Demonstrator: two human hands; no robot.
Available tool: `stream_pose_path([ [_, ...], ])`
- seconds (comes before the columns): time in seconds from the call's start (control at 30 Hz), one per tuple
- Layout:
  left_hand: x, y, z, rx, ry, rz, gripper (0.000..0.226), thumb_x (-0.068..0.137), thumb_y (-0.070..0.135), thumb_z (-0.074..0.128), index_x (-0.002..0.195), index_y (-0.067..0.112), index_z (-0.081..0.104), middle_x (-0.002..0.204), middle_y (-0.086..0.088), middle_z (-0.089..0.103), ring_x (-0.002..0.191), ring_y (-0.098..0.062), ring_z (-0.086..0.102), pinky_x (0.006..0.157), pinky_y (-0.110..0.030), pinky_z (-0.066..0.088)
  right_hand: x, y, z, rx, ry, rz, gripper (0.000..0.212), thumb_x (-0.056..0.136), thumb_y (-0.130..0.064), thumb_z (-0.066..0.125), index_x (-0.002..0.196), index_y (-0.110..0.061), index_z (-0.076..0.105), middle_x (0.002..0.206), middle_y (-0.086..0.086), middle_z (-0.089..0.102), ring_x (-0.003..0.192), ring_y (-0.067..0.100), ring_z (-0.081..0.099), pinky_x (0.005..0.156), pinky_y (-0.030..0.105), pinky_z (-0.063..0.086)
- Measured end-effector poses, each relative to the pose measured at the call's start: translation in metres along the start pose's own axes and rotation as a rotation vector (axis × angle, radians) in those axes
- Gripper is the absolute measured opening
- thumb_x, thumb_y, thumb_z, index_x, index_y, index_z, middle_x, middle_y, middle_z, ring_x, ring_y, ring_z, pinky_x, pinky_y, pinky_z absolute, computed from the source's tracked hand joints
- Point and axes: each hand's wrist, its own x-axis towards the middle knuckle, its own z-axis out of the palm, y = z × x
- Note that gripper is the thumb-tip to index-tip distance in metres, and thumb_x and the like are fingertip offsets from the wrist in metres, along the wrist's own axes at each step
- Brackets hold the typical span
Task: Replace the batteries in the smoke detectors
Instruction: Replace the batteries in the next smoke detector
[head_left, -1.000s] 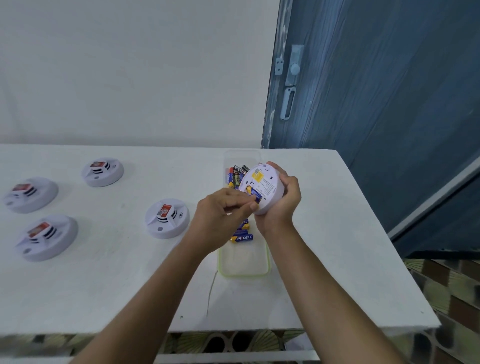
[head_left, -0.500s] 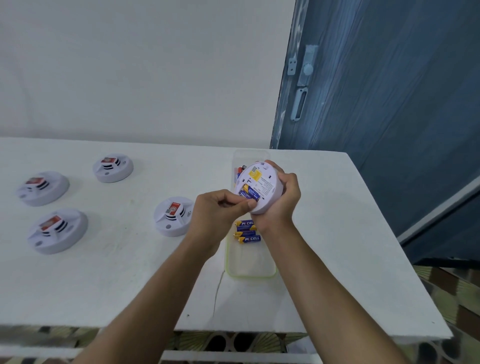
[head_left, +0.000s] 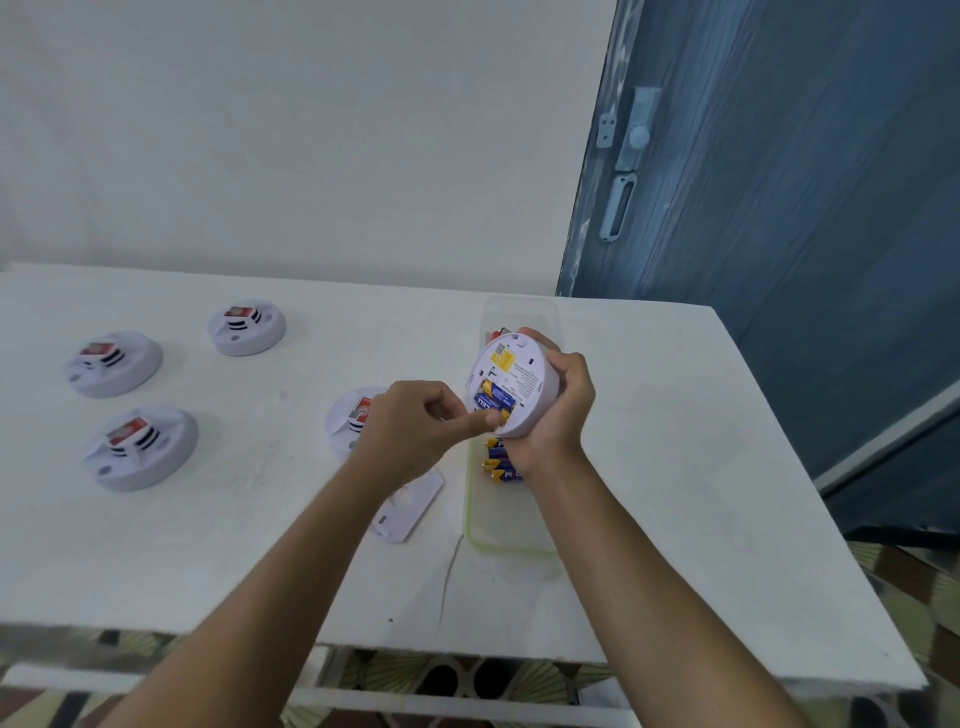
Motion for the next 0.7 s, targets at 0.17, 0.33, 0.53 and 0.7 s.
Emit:
stream_pose_path([
  [0.17, -0.001, -0.020, -0.020, 0.401, -0.212, 0.046, 0.028, 0.080, 0.050, 0.072, 0.078, 0.023, 0.066, 0.072, 0.012, 0.064, 0.070, -0.003, 0.060, 0.056, -0.012, 0.039, 0.001, 0.004, -0.002, 0.046, 0.041, -0.022, 0.045, 0.070, -0.035, 0.053, 0.105, -0.012, 0.070, 0.110, 0.016, 0.066, 0.100, 0.034, 0.061, 0.086, 0.046, 0.048],
  [0.33, -0.014, -0.034, -0.017, 0.771, -0.331, 0.003, 0.047, 0.073, 0.051, 0.078, 0.092, 0.009, 0.066, 0.089, -0.004, 0.066, 0.083, -0.019, 0.059, 0.069, -0.031, 0.048, 0.003, 0.005, -0.006, 0.053, 0.039, -0.040, 0.048, 0.071, -0.036, 0.054, 0.109, -0.011, 0.068, 0.112, 0.015, 0.066, 0.106, 0.034, 0.059, 0.093, 0.049, 0.045],
  [0.53, -0.022, -0.046, -0.012, 0.769, -0.256, -0.026, 0.045, 0.075, 0.042, 0.078, 0.099, 0.010, 0.059, 0.095, -0.006, 0.062, 0.085, -0.022, 0.057, 0.070, -0.034, 0.051, -0.001, 0.008, -0.005, 0.081, 0.025, -0.003, 0.048, 0.071, -0.036, 0.055, 0.109, -0.011, 0.069, 0.115, 0.016, 0.066, 0.105, 0.034, 0.059, 0.094, 0.051, 0.046],
  [0.7, -0.026, -0.045, -0.013, 0.705, -0.219, -0.048, 0.050, 0.072, 0.042, 0.072, 0.108, 0.013, 0.053, 0.104, -0.004, 0.056, 0.092, -0.022, 0.053, 0.076, -0.037, 0.052, -0.005, 0.011, -0.003, 0.092, 0.051, 0.019, 0.050, 0.070, -0.036, 0.054, 0.112, -0.012, 0.069, 0.127, 0.021, 0.066, 0.106, 0.034, 0.060, 0.099, 0.052, 0.045],
])
